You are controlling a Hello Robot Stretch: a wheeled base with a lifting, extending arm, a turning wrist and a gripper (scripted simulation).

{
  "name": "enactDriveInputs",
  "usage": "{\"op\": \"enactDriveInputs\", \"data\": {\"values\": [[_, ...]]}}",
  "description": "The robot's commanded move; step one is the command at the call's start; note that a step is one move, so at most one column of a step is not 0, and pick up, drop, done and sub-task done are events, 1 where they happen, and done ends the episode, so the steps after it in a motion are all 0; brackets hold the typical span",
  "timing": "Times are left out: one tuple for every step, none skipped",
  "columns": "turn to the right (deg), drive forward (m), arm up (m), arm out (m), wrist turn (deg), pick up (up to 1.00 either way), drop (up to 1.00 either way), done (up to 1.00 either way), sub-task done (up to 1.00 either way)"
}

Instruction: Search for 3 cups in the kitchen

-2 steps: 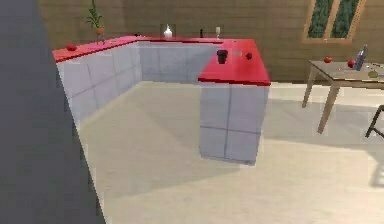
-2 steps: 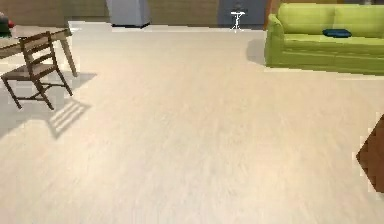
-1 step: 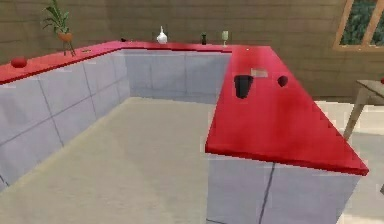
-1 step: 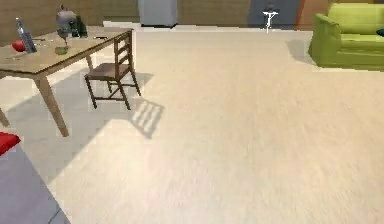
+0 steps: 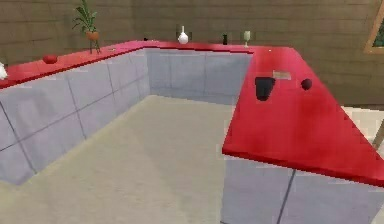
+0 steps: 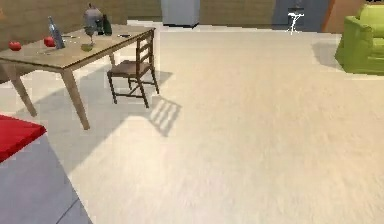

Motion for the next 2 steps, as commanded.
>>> {"op": "enactDriveInputs", "data": {"values": [[0.0, 0.20, 0.00, 0.00, 0.0, 0.00, 0.00, 0.00, 0.00], [21.0, 0.00, 0.00, 0.00, 0.0, 0.00, 0.00, 0.00, 0.00]]}}
